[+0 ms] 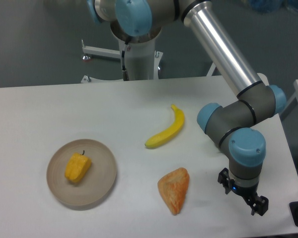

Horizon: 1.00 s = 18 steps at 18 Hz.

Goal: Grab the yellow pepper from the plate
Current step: 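Move the open gripper over the yellow pepper on the plate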

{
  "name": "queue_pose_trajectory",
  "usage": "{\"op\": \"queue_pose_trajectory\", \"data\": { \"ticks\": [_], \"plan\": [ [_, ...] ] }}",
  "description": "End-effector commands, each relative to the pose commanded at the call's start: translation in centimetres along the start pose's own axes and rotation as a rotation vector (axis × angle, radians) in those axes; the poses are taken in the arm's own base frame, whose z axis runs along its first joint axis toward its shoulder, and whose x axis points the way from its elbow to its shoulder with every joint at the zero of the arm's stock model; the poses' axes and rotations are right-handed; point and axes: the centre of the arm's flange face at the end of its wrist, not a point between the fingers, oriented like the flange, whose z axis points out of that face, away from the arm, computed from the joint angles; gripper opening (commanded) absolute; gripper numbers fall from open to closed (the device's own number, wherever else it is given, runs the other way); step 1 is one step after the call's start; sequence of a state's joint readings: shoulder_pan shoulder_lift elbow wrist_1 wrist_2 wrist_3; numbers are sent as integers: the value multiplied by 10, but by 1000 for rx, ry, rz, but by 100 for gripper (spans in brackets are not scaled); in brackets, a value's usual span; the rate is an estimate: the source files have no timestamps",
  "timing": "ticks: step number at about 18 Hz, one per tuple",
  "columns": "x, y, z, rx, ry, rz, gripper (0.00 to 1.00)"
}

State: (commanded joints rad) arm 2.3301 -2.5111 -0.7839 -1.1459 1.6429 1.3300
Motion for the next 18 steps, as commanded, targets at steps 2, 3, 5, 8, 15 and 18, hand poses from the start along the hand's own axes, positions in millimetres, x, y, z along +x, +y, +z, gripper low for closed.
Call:
{"op": "queue_pose_trajectory", "data": {
  "ticks": [2, 3, 5, 8, 15, 18],
  "plan": [
    [3, -3, -3, 0, 0, -5, 100],
    [3, -5, -8, 2, -5, -7, 100],
    [17, -17, -26, 0, -1, -38, 100],
    [42, -22, -46, -8, 23, -49, 100],
    [120, -50, -114, 73, 107, -304, 100],
    [166, -83, -132, 107, 161, -394, 100]
  ]
}}
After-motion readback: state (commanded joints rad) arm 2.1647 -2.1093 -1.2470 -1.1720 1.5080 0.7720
